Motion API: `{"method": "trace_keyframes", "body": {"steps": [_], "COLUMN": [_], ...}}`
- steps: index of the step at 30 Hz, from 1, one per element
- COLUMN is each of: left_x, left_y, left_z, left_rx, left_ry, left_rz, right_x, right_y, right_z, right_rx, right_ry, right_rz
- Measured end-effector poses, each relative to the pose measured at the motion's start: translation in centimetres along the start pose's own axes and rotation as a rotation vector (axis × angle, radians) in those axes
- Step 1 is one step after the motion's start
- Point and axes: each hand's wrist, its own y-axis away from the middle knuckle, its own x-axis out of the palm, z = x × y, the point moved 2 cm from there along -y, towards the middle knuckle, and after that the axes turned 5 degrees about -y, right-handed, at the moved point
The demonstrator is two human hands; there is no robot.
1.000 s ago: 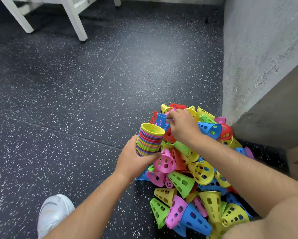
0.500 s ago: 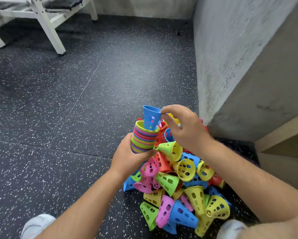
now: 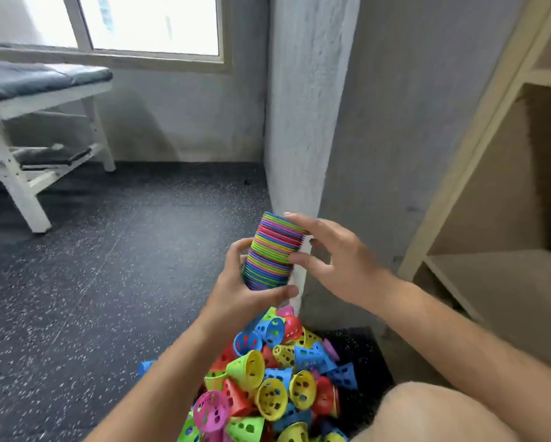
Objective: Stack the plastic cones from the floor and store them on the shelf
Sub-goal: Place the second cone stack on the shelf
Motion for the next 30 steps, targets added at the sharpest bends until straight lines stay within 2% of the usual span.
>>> {"method": "trace_keyframes", "body": {"steps": [5, 11, 15, 20, 24, 27, 30], "left_x": [3.6, 6.3, 8.0, 12.7, 18.4, 23.1, 27.4], "left_y": [-1.7, -1.8, -2.3, -3.3, -3.5, -4.2, -5.9], "left_z": [-9.6, -21.1, -28.2, -35.9, -40.8, -42.5, -42.3], "left_rx": [0.260, 0.368, 0.439, 0.464, 0.481, 0.431, 0.414], "left_ry": [0.048, 0.089, 0.093, 0.091, 0.075, 0.074, 0.008], "left_rz": [0.118, 0.168, 0.189, 0.295, 0.454, 0.536, 0.547], "right_x": [-11.6, -20.8, -25.4, -31.1, -35.1, -36.9, -37.9], "right_y": [0.9, 2.8, 4.7, 7.3, 9.7, 10.9, 11.8], "right_z": [4.9, 10.4, 13.3, 14.4, 13.8, 12.3, 11.4], "right_rx": [0.005, -0.076, -0.078, 0.152, 0.470, 0.560, 0.724], "right_ry": [0.172, 0.337, 0.551, 0.679, 0.632, 0.535, 0.639], "right_rz": [-0.228, -0.483, -0.556, -0.609, -0.717, -0.778, -0.759]}}
